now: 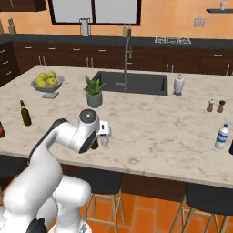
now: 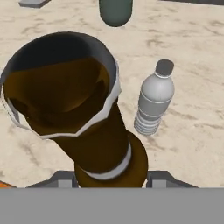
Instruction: Move the plastic bottles in the middle to the plastics group, and the glass bottles in the middle to the glass group.
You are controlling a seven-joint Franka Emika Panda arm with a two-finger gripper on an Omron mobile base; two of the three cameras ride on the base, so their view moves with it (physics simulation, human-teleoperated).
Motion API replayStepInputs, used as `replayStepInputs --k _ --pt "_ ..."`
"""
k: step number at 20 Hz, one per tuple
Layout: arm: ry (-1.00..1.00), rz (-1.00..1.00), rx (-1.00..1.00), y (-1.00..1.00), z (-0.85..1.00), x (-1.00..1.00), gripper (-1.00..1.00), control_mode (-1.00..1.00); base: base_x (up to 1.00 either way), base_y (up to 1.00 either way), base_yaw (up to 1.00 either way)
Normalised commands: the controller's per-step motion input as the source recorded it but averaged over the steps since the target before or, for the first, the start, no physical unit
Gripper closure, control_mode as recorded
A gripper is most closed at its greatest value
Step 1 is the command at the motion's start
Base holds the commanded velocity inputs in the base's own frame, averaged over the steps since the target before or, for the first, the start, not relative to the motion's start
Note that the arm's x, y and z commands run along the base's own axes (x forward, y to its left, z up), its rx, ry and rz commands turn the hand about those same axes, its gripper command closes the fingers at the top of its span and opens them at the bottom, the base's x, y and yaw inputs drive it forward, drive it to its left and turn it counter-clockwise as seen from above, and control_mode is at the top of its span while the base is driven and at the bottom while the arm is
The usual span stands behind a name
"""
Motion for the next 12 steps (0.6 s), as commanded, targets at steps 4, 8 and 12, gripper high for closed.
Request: replayStepInputs --k 4,8,12 --pt "0.00 0.16 0.00 1.00 0.23 -0.18 1.00 -1.00 0.00 0.00 0.00" --pt "0.00 0.17 0.00 0.99 0.25 -0.13 1.00 -1.00 0.00 0.00 0.00" --pt "0.00 0.20 0.00 0.98 0.08 -0.01 1.00 -1.00 0.00 0.00 0.00"
